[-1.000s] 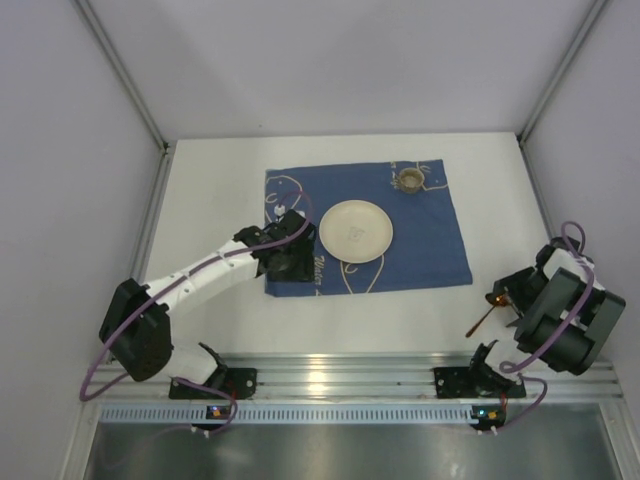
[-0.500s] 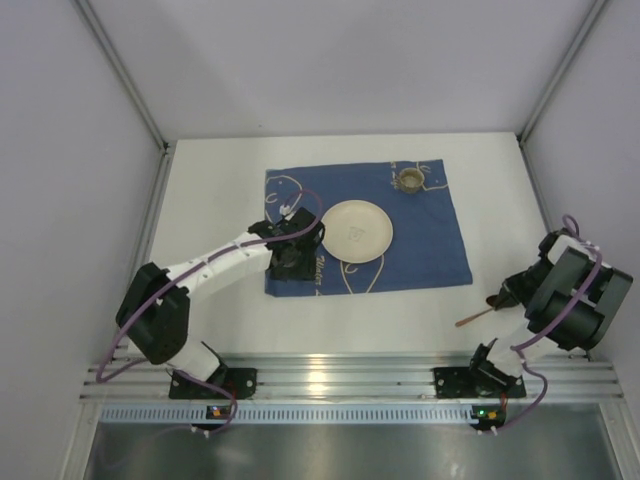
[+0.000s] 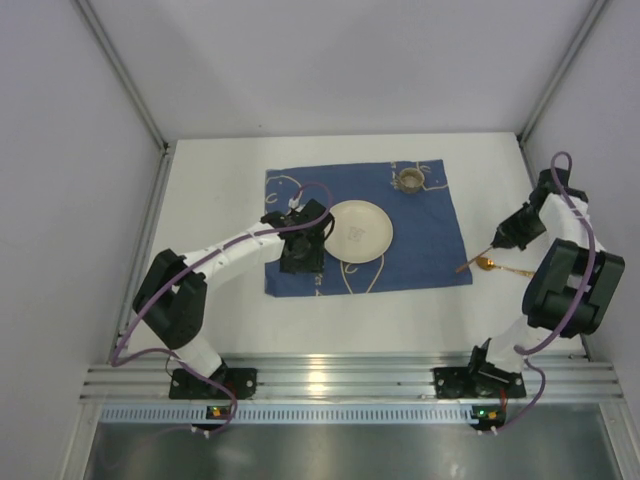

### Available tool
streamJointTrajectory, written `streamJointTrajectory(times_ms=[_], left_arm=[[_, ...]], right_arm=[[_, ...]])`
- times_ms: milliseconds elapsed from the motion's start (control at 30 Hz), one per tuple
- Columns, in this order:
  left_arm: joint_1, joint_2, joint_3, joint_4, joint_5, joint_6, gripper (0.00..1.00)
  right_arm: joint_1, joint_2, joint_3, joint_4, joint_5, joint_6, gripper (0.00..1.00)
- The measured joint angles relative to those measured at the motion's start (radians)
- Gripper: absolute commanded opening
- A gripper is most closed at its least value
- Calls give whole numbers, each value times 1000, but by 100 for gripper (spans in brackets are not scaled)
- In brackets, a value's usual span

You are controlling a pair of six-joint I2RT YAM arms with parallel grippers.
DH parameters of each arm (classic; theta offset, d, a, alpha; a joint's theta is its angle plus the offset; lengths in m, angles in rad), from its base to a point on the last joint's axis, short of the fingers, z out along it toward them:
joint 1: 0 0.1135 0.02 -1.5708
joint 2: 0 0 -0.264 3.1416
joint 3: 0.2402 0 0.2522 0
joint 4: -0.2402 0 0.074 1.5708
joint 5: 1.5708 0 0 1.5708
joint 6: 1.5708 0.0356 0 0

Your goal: Set the dinner table for one person

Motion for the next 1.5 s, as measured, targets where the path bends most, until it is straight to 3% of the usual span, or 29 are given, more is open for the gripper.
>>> streamJointTrajectory(times_ms=[200, 300, 467, 667, 933, 1300, 1500], left_arm=[[0, -13, 0, 2, 7, -13, 61], [0, -44, -1, 44, 81, 7, 70], [-7, -103, 29, 216, 329, 58, 80], [-117, -13, 288, 274, 468, 142, 84], [-264, 82, 352, 264, 468, 187, 83], [-322, 118, 453, 150, 333, 206, 82], [-322, 61, 498, 147, 247, 224, 81]], right_arm=[[14, -99, 54, -45, 1, -23, 0], [46, -142, 27, -57, -27, -24, 0], [238, -160, 24, -50, -132, -6, 0], [484, -160, 110, -56, -216, 51, 0], [575, -172, 167, -60, -297, 131, 0], [591, -222, 208, -131, -303, 132, 0], [594, -251, 197, -205, -262, 95, 0]])
